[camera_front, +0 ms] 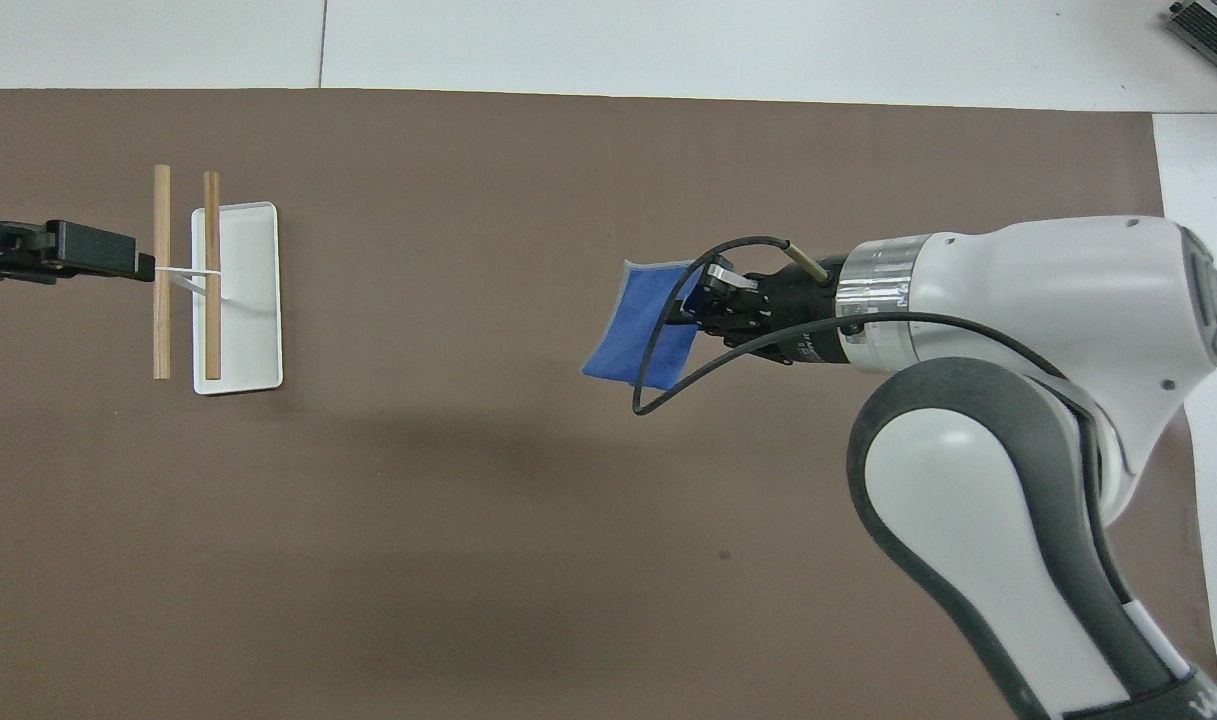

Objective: Right arm passes towel to left arm to hang
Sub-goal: 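Lift the towel with the right gripper while the left gripper reaches toward it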

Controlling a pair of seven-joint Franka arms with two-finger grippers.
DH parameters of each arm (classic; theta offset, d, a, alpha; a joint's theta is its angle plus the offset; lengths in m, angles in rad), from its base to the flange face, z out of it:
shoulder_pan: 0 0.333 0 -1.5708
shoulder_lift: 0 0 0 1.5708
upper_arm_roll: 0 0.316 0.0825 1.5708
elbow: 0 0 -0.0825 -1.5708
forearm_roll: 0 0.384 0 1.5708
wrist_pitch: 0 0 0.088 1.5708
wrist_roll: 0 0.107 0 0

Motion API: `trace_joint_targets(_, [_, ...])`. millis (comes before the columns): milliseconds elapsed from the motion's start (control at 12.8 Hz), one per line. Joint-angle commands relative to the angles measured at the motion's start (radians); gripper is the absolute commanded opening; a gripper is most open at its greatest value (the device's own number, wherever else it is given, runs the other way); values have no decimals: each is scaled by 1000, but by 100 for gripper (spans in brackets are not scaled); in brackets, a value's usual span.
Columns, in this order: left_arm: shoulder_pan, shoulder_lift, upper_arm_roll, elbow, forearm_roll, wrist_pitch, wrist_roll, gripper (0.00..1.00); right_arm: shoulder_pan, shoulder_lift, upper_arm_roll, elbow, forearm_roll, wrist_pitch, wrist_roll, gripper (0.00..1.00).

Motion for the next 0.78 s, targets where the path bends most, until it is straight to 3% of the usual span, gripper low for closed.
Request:
trace_joint_targets(0, [5,-92,-6,-150,-148,71,-120,100,32,53,2,56,85,61,25,0])
trace_joint_targets(313, [-100,-186,-7,-364,-382,301,-385,100,69,75,2,62,160,121,48,0])
trace_joint_targets(704, [-286,-178,-7,-395,-494,537,-810,100,101,101,5,86,165,123,49,0])
